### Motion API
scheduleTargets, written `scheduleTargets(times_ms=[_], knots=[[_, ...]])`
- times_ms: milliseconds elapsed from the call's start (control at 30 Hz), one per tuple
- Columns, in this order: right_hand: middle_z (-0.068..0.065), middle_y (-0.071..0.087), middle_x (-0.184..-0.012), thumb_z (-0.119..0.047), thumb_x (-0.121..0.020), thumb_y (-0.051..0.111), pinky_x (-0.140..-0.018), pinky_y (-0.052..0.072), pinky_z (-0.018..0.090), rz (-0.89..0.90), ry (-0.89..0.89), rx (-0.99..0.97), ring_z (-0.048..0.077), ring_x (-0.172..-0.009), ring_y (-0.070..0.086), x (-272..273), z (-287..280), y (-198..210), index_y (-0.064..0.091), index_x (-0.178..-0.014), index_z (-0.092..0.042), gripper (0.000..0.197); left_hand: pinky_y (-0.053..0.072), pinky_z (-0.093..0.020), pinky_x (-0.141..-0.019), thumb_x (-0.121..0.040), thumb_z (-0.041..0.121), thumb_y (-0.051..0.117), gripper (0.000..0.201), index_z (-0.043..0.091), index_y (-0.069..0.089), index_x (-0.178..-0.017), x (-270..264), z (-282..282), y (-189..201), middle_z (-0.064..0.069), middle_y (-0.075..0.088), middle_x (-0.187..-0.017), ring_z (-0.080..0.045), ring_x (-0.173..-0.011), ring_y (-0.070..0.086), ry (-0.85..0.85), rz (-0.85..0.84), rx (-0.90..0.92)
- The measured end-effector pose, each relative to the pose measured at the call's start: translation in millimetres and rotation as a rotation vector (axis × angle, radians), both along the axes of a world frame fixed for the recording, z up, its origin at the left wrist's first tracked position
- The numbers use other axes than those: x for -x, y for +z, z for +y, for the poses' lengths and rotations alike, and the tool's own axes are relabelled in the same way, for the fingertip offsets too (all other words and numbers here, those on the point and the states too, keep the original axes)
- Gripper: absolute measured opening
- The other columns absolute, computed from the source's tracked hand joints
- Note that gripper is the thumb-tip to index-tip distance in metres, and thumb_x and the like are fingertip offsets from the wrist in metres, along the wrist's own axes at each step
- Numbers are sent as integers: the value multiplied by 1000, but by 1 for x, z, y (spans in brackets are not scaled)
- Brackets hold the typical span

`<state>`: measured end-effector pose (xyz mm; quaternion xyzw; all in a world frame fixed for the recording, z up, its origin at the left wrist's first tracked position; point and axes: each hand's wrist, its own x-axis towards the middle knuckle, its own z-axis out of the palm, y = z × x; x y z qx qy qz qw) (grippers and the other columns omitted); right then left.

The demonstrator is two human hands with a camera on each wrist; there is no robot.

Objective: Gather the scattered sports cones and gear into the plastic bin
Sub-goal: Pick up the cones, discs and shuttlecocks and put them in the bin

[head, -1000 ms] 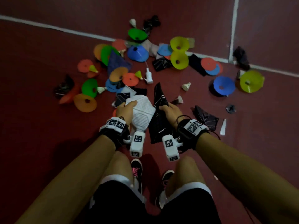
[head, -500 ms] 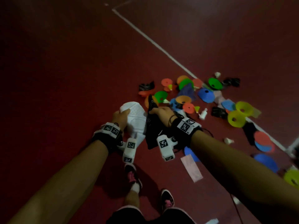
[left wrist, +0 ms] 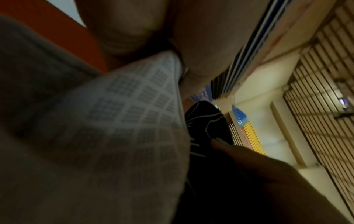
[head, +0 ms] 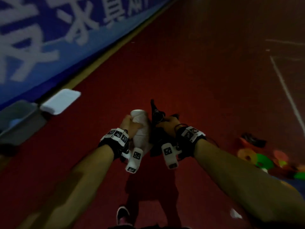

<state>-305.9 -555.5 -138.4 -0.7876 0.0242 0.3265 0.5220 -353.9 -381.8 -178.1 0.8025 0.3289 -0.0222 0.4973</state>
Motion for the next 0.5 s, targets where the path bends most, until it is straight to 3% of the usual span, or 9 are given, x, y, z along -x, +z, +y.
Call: scheduleTargets(times_ms=[67, 133, 200, 300, 367, 433, 500], knots=[[8, 62, -108, -11, -92, 63, -68, 52, 21, -33, 127, 30, 22, -90, 62, 5, 75, 3, 60, -121, -2, 31, 44, -27, -62, -79, 25, 76, 40, 9, 54, -109, 24, 75, 1, -5, 63, -97, -25, -90, 62, 117, -27, 31], [5, 64, -103, -18, -86, 70, -84, 50, 27, -126, 326, 73, 24, -101, 62, 26, 174, 3, 65, -112, -3, 31, 44, -29, -67, -81, 24, 75, 41, 7, 54, -111, 63, 166, 8, -5, 61, -101, -23, -87, 59, 304, -49, 33], [6, 68, -95, -19, -85, 71, -89, 51, 33, -178, 475, 84, 25, -100, 64, 45, 236, 3, 68, -97, -5, 18, 42, -28, -72, -83, 19, 73, 36, 7, 55, -111, 91, 227, 11, -6, 57, -99, -22, -87, 56, 453, -77, 23], [6, 72, -88, -23, -79, 78, -84, 56, 40, -224, 615, 67, 27, -91, 69, 67, 324, -1, 71, -85, -8, 17, 46, -24, -64, -80, 8, 71, 13, 5, 59, -82, 134, 313, 10, -10, 65, -82, -29, -76, 65, 552, -181, -5], [6, 72, -87, -26, -77, 79, -76, 58, 36, -247, 687, 73, 25, -85, 69, 76, 376, -4, 72, -86, -8, 21, 46, -18, -59, -80, 8, 68, 19, 9, 52, -71, 159, 360, 8, -7, 61, -74, -25, -69, 62, 631, -210, -11], [4, 69, -81, -29, -77, 78, -70, 55, 31, -283, 740, 83, 22, -78, 68, 79, 418, -6, 68, -78, -11, 21, 47, -19, -63, -83, 14, 68, 18, 13, 53, -73, 178, 399, -3, -4, 56, -74, -23, -70, 58, 705, -188, 72], [5, 67, -77, -29, -77, 77, -68, 53, 30, -286, 775, 92, 22, -74, 67, 75, 456, -12, 63, -71, -14, 22, 51, -33, -76, -80, 20, 71, 18, 10, 59, -89, 189, 430, -20, -10, 61, -85, -30, -84, 61, 765, -143, 125]])
